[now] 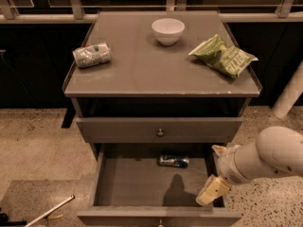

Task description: Pick redbull can from middle drawer and place on counter

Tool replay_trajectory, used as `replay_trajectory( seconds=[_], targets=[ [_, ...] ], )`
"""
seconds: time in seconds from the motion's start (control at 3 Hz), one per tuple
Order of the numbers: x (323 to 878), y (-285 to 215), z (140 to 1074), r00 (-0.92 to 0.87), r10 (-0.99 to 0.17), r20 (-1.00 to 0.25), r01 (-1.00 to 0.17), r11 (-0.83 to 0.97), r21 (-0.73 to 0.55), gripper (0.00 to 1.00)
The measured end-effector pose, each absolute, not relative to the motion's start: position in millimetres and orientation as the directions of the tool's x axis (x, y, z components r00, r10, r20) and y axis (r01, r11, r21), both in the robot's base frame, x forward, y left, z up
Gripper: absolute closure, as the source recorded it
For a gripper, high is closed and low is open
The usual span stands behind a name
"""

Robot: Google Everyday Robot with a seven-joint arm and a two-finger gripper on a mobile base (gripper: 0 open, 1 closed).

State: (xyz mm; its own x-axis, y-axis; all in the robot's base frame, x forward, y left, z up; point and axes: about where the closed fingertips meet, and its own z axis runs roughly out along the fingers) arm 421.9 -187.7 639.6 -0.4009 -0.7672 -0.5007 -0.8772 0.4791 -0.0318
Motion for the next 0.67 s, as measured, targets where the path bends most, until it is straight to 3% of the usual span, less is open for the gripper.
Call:
replay_trajectory(
  seconds=[0.33,0.67],
  targets=[
    [432.4,-185.2,624.3,-0.408,-0.766,-0.497,-0.842,0.527,-0.12,0.0],
    [432.4,-185.1,624.2,-0.409,-0.766,-0.497,-0.842,0.527,-0.12,0.0]
  ],
)
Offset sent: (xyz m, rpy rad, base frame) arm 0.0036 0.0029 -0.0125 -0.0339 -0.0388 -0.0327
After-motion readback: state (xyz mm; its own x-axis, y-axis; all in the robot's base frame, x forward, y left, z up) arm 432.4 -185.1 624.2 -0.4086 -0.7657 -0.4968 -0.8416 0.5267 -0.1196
